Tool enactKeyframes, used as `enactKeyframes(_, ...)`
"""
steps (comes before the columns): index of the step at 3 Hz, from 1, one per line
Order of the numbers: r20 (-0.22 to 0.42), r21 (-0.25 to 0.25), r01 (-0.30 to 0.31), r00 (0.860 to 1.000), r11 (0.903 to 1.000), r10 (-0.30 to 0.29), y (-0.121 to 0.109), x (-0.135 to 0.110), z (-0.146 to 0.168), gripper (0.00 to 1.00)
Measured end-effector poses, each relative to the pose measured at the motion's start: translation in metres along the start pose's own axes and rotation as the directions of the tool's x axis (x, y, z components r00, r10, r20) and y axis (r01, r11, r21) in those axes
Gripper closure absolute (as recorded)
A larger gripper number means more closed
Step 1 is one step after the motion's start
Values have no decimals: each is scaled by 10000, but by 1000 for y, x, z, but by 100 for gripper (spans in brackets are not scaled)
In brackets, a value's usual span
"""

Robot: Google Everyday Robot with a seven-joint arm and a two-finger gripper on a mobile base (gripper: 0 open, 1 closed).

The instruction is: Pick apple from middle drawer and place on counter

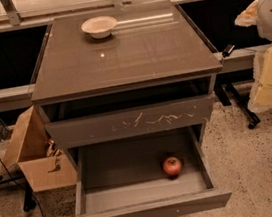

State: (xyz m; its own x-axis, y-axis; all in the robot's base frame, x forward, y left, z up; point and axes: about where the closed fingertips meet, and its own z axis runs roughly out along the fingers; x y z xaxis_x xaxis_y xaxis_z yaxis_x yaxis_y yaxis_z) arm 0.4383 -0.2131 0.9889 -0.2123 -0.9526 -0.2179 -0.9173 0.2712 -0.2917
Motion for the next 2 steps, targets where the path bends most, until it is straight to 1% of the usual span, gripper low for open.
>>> enactKeyframes(1, 2, -5, -4, 10000, 10000, 4, 0, 0, 0, 0)
enactKeyframes(2, 85, -300, -221, 9997, 9993, 224, -1, 4, 13, 0)
